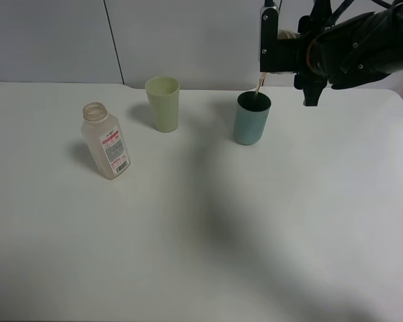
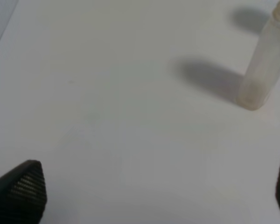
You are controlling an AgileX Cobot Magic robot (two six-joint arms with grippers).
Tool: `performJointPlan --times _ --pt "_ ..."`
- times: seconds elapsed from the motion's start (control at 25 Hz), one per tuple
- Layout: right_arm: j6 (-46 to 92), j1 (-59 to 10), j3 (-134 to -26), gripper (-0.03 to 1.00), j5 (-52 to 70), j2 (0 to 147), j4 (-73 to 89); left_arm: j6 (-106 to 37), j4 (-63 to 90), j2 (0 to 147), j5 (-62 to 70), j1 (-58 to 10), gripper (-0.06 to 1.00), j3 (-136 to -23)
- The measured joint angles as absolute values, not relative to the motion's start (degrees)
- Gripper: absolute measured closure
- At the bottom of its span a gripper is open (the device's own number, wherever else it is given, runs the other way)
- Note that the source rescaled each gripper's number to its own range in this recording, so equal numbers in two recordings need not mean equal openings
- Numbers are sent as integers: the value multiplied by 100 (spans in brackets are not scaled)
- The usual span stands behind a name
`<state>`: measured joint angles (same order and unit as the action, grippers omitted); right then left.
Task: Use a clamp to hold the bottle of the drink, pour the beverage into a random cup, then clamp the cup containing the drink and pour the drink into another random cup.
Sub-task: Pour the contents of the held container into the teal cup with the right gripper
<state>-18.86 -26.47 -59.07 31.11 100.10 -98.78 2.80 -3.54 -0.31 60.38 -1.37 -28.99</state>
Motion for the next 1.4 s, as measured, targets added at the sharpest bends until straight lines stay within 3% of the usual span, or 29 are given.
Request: performJointPlan --times 1.4 --pt "-485 -2647 -5907 96 2970 10010 -9893 280 -354 -31 6038 -137 -6 -2899"
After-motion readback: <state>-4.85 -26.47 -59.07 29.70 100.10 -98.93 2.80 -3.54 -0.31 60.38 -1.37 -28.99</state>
